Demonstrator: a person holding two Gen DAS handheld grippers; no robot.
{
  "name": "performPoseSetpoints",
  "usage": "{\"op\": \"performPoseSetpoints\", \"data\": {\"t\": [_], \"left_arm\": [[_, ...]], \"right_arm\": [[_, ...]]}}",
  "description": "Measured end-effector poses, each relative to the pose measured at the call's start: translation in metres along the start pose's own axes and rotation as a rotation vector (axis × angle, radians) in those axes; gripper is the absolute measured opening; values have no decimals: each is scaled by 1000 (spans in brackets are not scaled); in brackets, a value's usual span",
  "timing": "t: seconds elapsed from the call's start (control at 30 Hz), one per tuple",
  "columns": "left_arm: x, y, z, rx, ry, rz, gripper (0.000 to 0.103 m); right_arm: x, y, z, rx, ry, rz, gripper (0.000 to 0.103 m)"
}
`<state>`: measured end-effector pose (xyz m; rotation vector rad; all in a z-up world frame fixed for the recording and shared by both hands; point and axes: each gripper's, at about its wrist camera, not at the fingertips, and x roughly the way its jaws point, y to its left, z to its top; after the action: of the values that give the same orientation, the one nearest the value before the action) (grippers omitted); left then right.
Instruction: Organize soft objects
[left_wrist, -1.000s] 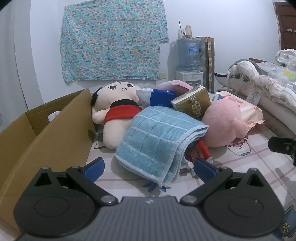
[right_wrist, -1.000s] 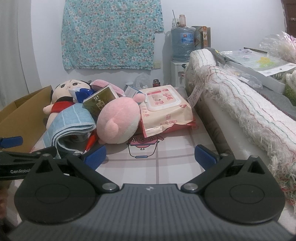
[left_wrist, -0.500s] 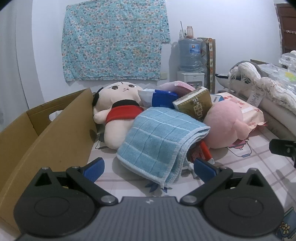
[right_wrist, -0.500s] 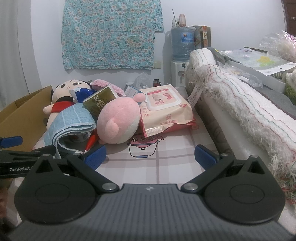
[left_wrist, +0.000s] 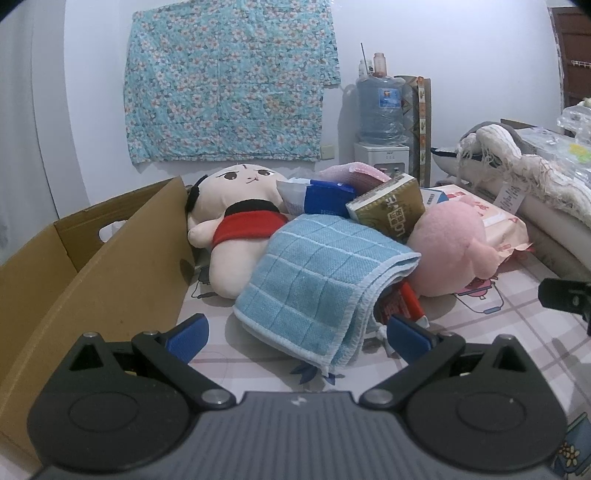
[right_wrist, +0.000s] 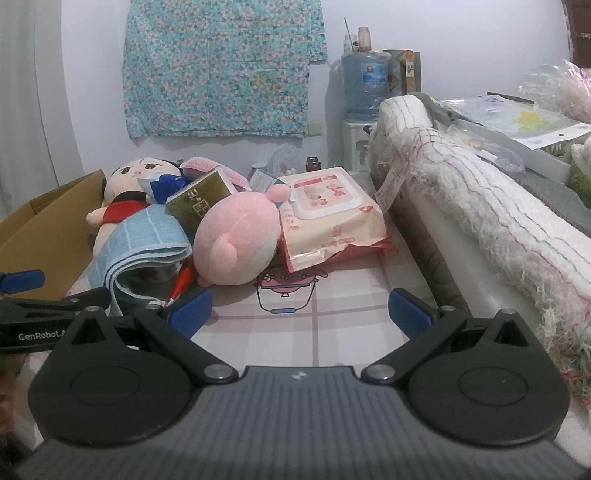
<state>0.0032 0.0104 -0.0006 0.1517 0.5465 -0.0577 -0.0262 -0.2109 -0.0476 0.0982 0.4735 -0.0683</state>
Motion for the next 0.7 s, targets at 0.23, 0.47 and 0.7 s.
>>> {"op": "performPoseSetpoints", "data": {"t": [0.23,0.47,0.7], "left_arm": [[-1,-1,1,-3,1,1,103],[-1,-1,1,-4,1,3,103],[1,-2,0,-5,5,4,103]], "right_arm": [[0,-1,0,0,0,1,102],[1,-1,0,2,1,1,102],[1,0,-1,1,3,2,102]]}}
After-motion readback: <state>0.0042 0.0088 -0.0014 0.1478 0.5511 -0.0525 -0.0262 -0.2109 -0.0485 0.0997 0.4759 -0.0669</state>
